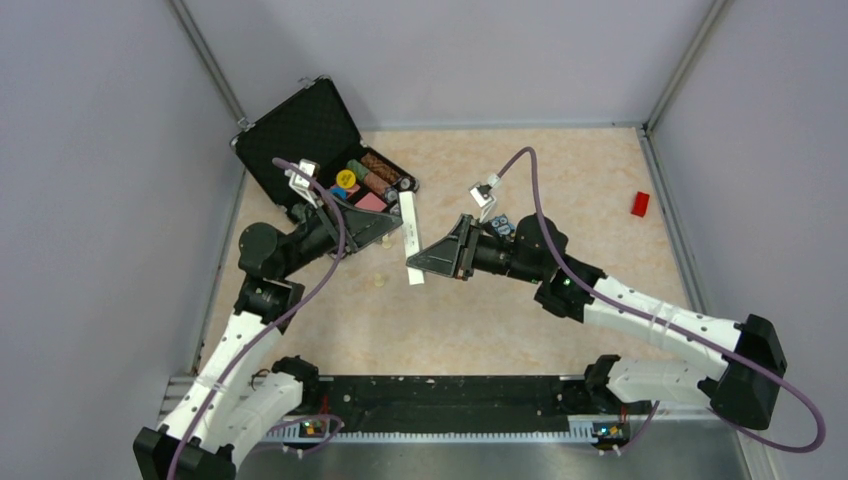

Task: Load the batteries into the remote control
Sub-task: Turn over the remote control at the center of the board.

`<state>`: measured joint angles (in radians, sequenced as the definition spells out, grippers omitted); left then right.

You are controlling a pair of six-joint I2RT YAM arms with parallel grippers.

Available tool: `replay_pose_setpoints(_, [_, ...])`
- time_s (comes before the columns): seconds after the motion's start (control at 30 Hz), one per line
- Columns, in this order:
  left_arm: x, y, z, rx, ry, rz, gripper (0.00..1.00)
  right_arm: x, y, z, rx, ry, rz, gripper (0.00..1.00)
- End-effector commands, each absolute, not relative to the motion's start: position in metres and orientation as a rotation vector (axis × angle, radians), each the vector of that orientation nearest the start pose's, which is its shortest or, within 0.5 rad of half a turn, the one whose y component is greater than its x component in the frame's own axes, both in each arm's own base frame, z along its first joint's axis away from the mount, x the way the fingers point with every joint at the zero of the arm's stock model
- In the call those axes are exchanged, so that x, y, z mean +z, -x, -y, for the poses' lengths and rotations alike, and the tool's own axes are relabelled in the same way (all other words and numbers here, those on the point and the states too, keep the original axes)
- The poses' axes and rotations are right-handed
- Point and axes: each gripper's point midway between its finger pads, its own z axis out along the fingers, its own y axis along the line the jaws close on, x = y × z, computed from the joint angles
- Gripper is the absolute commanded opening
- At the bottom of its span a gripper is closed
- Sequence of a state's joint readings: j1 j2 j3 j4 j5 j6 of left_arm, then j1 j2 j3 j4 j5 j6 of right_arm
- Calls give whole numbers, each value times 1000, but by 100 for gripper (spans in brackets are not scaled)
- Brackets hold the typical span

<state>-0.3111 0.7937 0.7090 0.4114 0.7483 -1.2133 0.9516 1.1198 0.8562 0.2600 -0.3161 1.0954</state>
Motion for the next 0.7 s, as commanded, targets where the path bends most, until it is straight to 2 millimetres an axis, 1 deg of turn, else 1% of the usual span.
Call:
replay_pose_setpoints(0.0, [390,-189,220,-1720,-134,-1531,77,360,-146,-362,1857,184,-1755,28])
replay_pose_setpoints(0.17, [378,-190,227,-1731,-146,-1584,77,361,-147,-363,1858,185,-1747,28])
replay_pose_setpoints(0.27, [373,-192,230,-1730,-138,-1603,76,358,-147,-365,1859,187,-1752,27])
replay_pose_setpoints(0.53, [364,-196,232,-1712,-121,-1634,70,355,-147,-367,1869,182,-1758,27])
replay_pose_setpoints(0.67, [364,-195,233,-1745,-118,-1625,65,353,-148,-367,1872,180,-1766,27])
